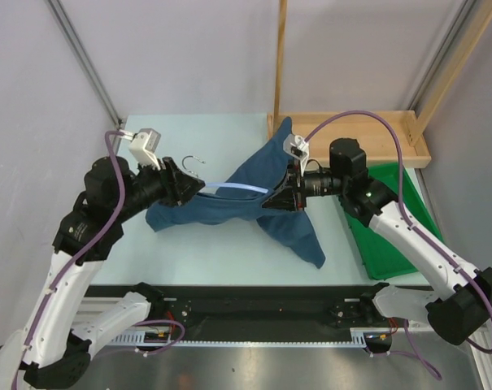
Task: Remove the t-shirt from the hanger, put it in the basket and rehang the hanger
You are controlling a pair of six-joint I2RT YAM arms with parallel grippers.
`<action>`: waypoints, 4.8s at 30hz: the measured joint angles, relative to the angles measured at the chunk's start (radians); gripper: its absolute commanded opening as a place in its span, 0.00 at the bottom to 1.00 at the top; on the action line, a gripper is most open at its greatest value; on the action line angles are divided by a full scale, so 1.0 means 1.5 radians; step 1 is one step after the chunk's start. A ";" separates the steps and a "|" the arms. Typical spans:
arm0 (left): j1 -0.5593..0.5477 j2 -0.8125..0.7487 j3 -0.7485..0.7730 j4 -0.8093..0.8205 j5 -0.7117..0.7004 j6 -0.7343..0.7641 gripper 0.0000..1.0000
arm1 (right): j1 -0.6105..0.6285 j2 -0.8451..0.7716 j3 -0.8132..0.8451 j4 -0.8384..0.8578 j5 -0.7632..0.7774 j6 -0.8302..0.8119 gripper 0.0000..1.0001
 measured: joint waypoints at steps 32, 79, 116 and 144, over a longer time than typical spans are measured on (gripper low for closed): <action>-0.001 -0.046 -0.100 0.085 0.067 -0.013 0.62 | 0.080 -0.042 -0.001 -0.048 0.150 -0.008 0.00; 0.000 0.041 0.036 0.078 -0.128 0.007 0.00 | 0.156 -0.215 -0.248 -0.034 0.422 0.091 0.95; 0.000 -0.107 -0.135 0.186 -0.081 -0.044 0.00 | 0.248 -0.140 -0.082 -0.151 1.027 0.217 0.00; -0.006 -0.150 -0.163 0.242 -0.044 -0.066 0.00 | -0.036 -0.236 -0.257 -0.160 0.674 0.312 0.00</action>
